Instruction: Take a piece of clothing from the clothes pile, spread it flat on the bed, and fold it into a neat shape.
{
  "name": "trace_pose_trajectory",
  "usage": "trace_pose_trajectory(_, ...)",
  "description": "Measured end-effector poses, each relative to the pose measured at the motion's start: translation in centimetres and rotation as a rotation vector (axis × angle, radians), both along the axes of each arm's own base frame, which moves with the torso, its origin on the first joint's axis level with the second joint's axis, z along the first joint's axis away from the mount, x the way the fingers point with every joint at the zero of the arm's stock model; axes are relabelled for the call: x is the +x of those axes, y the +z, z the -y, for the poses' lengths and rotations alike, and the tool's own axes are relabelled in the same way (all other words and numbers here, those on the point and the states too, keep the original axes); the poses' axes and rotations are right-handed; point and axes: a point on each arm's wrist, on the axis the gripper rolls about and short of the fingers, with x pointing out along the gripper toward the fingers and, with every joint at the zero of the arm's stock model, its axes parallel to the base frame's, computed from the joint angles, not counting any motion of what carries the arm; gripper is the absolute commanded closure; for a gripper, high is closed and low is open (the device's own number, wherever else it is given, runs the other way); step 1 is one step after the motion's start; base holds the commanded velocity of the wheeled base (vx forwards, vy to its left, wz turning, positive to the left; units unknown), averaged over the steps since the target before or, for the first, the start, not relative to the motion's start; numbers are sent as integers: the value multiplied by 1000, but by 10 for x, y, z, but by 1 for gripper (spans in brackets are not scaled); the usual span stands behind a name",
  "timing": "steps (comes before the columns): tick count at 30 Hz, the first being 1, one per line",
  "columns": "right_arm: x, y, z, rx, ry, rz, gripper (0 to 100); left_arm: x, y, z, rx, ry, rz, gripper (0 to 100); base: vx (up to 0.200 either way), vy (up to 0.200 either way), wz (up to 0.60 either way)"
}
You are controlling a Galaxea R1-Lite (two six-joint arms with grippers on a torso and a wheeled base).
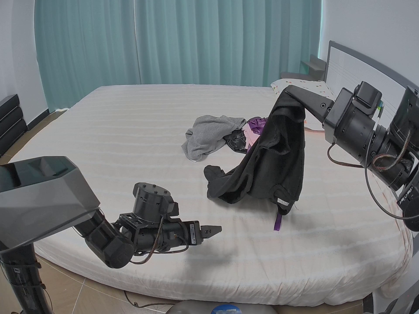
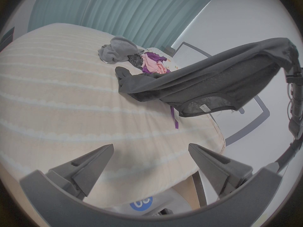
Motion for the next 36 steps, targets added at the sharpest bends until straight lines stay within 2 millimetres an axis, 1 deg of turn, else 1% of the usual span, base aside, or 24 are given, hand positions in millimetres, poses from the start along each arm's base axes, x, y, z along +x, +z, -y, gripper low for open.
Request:
trace_pose_trajectory(4, -1, 5, -2, 11, 5, 16, 100, 16, -10, 12, -12, 2, 3, 0, 0, 0, 0)
trace_pose_trajectory(14, -10, 17, -9, 35, 41, 46, 100, 59, -21, 48, -54, 8, 90, 0, 0, 0, 0)
trace_pose_trajectory(20, -14, 25, -13, 48, 60, 63, 100, 74, -32, 65, -49, 29, 127, 0, 0, 0, 0)
trace_pose_trajectory(26, -16, 33, -13, 67, 64, 87, 100, 88, -44, 76, -41, 65, 156, 0, 0, 0, 0)
trace_pose_trajectory(27, -16, 34, -13, 69, 64, 89, 100, 90, -45, 78, -40, 71, 163, 100, 0, 0, 0)
trace_pose_trajectory(32, -16, 37, -10, 75, 52, 98, 100, 100, -51, 82, -44, 102, 176, 100, 0, 0, 0)
trace_pose_trajectory(36, -9, 36, -3, 71, 18, 96, 100, 100, -57, 82, -48, 110, 160, 100, 0, 0, 0)
